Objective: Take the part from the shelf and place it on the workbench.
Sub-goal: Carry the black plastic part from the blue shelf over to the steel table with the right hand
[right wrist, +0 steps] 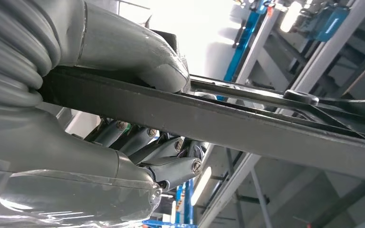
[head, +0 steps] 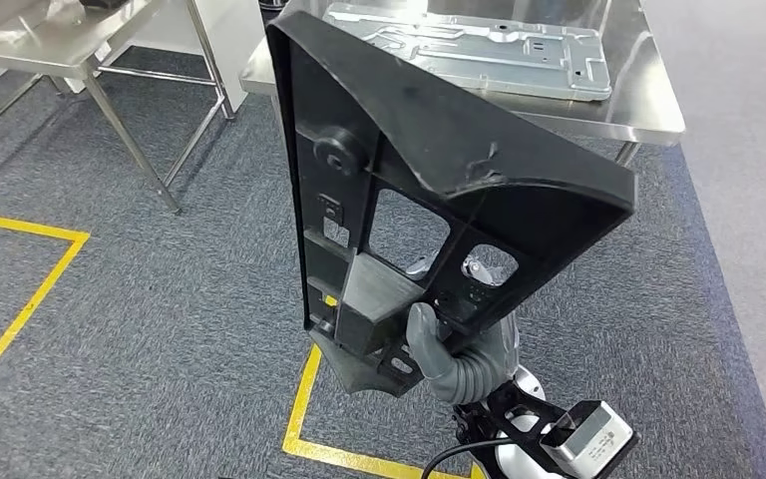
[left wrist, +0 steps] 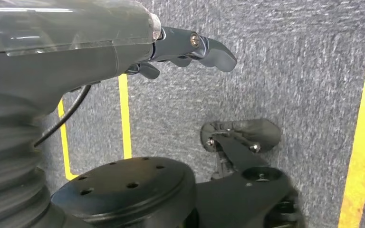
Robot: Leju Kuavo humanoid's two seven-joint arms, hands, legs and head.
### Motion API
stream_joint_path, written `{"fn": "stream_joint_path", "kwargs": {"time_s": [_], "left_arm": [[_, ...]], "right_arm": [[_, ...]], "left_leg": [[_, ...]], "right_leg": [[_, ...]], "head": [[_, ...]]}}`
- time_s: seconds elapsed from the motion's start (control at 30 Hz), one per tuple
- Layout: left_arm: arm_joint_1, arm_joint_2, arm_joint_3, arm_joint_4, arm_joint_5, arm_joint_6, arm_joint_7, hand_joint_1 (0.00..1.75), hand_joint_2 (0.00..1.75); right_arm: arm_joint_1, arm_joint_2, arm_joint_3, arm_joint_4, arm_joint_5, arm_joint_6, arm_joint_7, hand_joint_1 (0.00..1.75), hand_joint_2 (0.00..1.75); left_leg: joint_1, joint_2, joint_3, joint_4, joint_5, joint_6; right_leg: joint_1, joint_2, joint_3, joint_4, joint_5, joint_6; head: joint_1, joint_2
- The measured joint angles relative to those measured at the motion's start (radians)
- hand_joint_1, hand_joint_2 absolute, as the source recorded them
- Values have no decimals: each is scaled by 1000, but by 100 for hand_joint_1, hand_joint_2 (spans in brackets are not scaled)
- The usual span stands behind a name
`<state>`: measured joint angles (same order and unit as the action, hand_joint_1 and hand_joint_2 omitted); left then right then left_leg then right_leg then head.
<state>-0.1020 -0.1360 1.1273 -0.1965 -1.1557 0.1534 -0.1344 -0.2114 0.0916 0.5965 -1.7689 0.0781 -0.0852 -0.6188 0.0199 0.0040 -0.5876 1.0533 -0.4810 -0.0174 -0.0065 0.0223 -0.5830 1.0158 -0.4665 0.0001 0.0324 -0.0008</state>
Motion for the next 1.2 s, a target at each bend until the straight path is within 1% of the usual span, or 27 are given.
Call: {"fn": "stream_joint_path", "kwargs": {"time_s": [0.07,0.17,0.2,0.23,0.3,0.33,0.37,0.4,0.47,0.5,0.53,0.57,0.63,0.67,0.7,0.73,0.8,0.83,0.87,0.9,0.93,0.97,1.03,1.07,1.1,1.13,1.2], "left_arm": [[-1,0,0,0,-3,0,5,0,175],[2,0,0,0,-6,0,6,0,175],[2,-1,0,0,-6,0,6,0,175],[2,-1,0,0,-6,1,6,0,175],[2,-1,0,0,-5,2,6,0,175],[3,-1,0,0,-4,2,6,0,175],[4,-1,0,0,-4,2,6,0,175],[4,-1,0,0,-3,2,6,0,175],[5,-3,0,0,-3,1,6,0,175],[4,-5,0,0,-2,1,6,0,175],[4,-6,0,0,-1,1,6,0,175],[3,-6,0,0,0,1,6,0,175],[2,-6,0,0,1,1,6,0,175],[1,-6,0,0,1,1,6,0,175],[-2,-6,0,0,2,-1,6,0,175],[-3,-5,0,0,3,-3,6,0,175],[-3,-5,1,0,8,-10,4,0,175],[-1,-5,1,0,9,-12,4,0,175],[1,-5,1,0,11,-14,3,0,175],[3,-5,1,0,11,-15,3,0,175],[4,-5,1,0,11,-16,3,0,175],[5,-5,2,0,11,-16,4,0,175],[4,-4,2,0,10,-16,6,0,175],[4,-4,2,0,10,-16,8,0,175],[4,-3,2,0,9,-16,8,0,175],[4,-3,2,0,8,-16,9,0,175],[2,-4,2,0,6,-16,9,0,175]], "right_arm": [[-3,0,1,2,-3,-5,0,175,175],[-7,0,5,4,-8,-11,0,175,175],[-9,0,6,5,-10,-14,0,175,175],[-12,0,8,6,-12,-16,0,175,175],[-14,-2,9,10,-15,-20,0,175,175],[-13,-3,9,13,-16,-21,0,175,175],[-13,-5,10,15,-16,-22,0,175,175],[-13,-6,10,16,-16,-22,-1,175,175],[-12,-7,11,16,-17,-23,-1,175,175],[-12,-8,12,17,-17,-23,-1,175,175],[-12,-9,12,18,-17,-23,-1,175,175],[-11,-9,13,19,-17,-23,-1,175,175],[-11,-9,16,18,-17,-23,-1,175,175],[-11,-9,17,18,-17,-24,-1,175,175],[-11,-9,18,17,-17,-24,-2,175,175],[-11,-8,19,17,-17,-25,-2,175,175],[-10,-8,21,18,-17,-25,-2,175,175],[-10,-8,22,18,-17,-25,-1,175,175],[-9,-8,23,18,-17,-25,-1,175,175],[-8,-8,23,18,-17,-25,-1,175,175],[-8,-8,24,19,-17,-25,-1,175,175],[-8,-8,24,19,-17,-26,-1,175,175],[-8,-9,24,20,-17,-26,-1,175,175],[-8,-9,25,20,-17,-27,-1,175,175],[-7,-10,25,21,-17,-28,-1,175,175],[-7,-10,25,20,-17,-29,-1,175,175],[-8,-10,25,18,-17,-33,-1,175,175]], "left_leg": [[-3,-2,11,-30,-11,15],[-1,-2,34,-35,-18,39],[0,-2,47,-36,-21,44],[-1,-1,56,-37,-26,46],[-1,0,74,-36,-38,46],[-1,0,84,-36,-46,45],[-1,-1,96,-37,-55,44],[-1,-1,109,-37,-65,43],[-1,-2,136,-40,-88,38],[-1,-2,146,-43,-98,33],[-1,-2,154,-51,-106,27],[-2,-1,164,-53,-107,20],[-2,1,178,-51,-101,9],[-2,1,175,-27,-96,5],[-2,0,159,10,-100,3],[-1,0,128,64,-113,1],[0,-1,44,176,-171,-4],[0,-1,8,206,-201,-6],[0,-1,-15,208,-214,-8],[0,0,-25,181,-197,-9],[-1,-1,-23,130,-150,-7],[-1,-1,-18,70,-84,-4],[-6,-2,-9,-8,-3,8],[-8,-2,-9,-19,13,14],[-10,-3,-8,-19,13,21],[-7,-3,-6,-23,27,28],[-2,-2,-3,-34,38,38]], "right_leg": [[3,4,0,8,-6,13],[-1,-3,-5,47,-11,28],[-3,-7,-24,85,-27,31],[-5,-11,-56,140,-46,34],[-6,-14,-139,257,-87,38],[-6,-14,-168,284,-94,39],[-6,-15,-183,280,-87,39],[-5,-16,-179,241,-62,36],[2,-19,-147,117,29,24],[8,-21,-134,69,63,16],[13,-22,-126,42,85,9],[17,-22,-123,34,87,2],[15,-19,-100,19,79,-10],[13,-18,-84,10,74,-16],[10,-17,-68,3,70,-22],[9,-18,-55,-3,65,-26],[10,-16,-36,-6,50,-33],[10,-13,-27,-6,42,-33],[11,-9,-16,-6,34,-33],[11,-6,-5,-5,26,-32],[12,-4,7,-4,17,-31],[12,-2,16,-2,9,-28],[15,1,24,3,-3,-20],[16,2,24,5,-8,-14],[17,3,24,6,-11,-8],[17,2,24,7,-14,-3],[15,-4,12,36,-38,9]], "head": [[-1,0],[0,0],[1,0],[1,0],[2,0],[2,0],[2,0],[2,0],[1,0],[1,0],[2,0],[2,0],[2,0],[1,0],[0,0],[-2,0],[-5,0],[-4,0],[-5,0],[-5,0],[-4,0],[-4,0],[-4,0],[-4,0],[-4,0],[-4,0],[-2,0]]}}
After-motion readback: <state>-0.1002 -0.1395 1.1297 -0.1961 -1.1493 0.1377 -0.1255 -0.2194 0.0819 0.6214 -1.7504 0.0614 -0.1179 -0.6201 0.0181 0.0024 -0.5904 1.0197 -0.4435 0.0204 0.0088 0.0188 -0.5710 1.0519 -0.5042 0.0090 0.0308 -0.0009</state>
